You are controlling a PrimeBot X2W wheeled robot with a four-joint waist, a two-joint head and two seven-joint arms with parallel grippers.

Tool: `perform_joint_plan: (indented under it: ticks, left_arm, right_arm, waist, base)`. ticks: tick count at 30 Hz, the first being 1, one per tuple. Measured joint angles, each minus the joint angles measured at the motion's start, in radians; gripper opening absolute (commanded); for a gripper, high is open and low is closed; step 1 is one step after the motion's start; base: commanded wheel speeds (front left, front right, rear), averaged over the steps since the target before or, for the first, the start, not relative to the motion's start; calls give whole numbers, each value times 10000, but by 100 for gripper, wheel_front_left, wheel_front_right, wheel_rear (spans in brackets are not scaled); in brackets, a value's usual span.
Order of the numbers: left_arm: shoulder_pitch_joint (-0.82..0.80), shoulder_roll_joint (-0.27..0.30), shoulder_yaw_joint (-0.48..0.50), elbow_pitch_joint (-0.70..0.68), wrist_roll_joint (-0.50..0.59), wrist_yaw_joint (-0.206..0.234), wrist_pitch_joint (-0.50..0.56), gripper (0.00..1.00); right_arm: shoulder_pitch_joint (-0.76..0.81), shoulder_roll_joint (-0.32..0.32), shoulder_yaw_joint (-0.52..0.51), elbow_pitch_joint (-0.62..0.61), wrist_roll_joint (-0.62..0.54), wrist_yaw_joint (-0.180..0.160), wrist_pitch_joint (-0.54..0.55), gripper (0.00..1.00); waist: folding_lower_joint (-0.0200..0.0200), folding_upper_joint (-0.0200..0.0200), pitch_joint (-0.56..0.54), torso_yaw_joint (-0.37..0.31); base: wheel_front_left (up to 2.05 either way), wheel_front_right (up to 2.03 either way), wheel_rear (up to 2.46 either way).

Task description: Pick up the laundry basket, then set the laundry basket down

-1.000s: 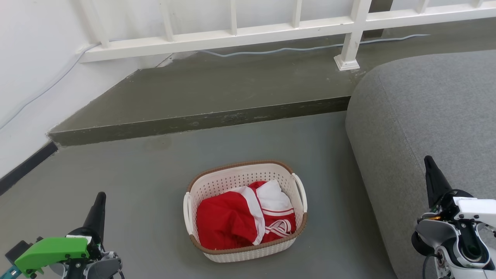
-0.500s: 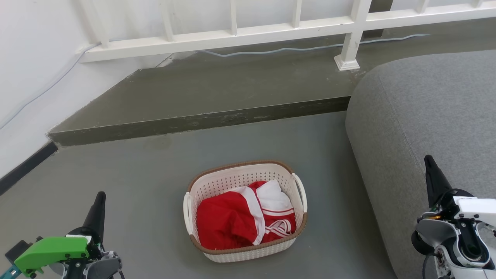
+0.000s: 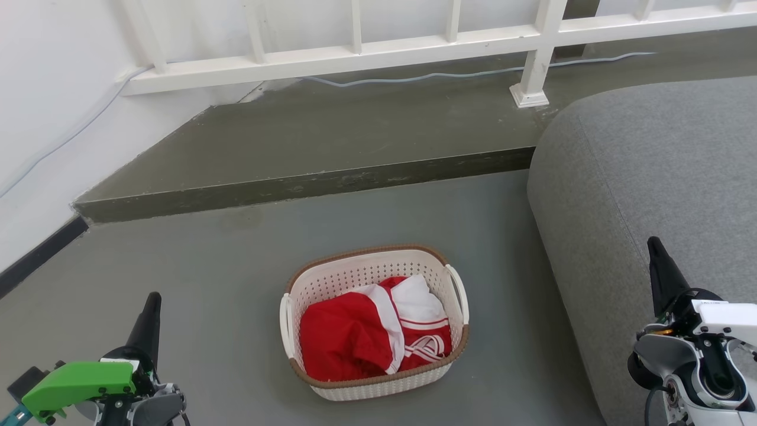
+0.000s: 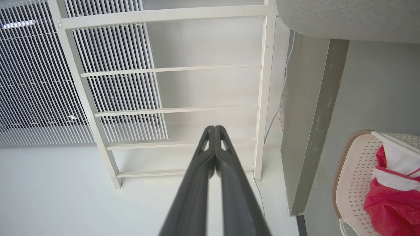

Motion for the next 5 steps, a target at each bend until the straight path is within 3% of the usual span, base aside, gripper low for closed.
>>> perform_joint_plan:
  ticks: [5]
  left_arm:
    - [-1,-2,6,-2,0,-13,0,0]
  right_arm:
    - [-1,2,-6,0,0,0,29,0]
  waist:
    - [0,0,1,-1]
  base:
    - [0,0,0]
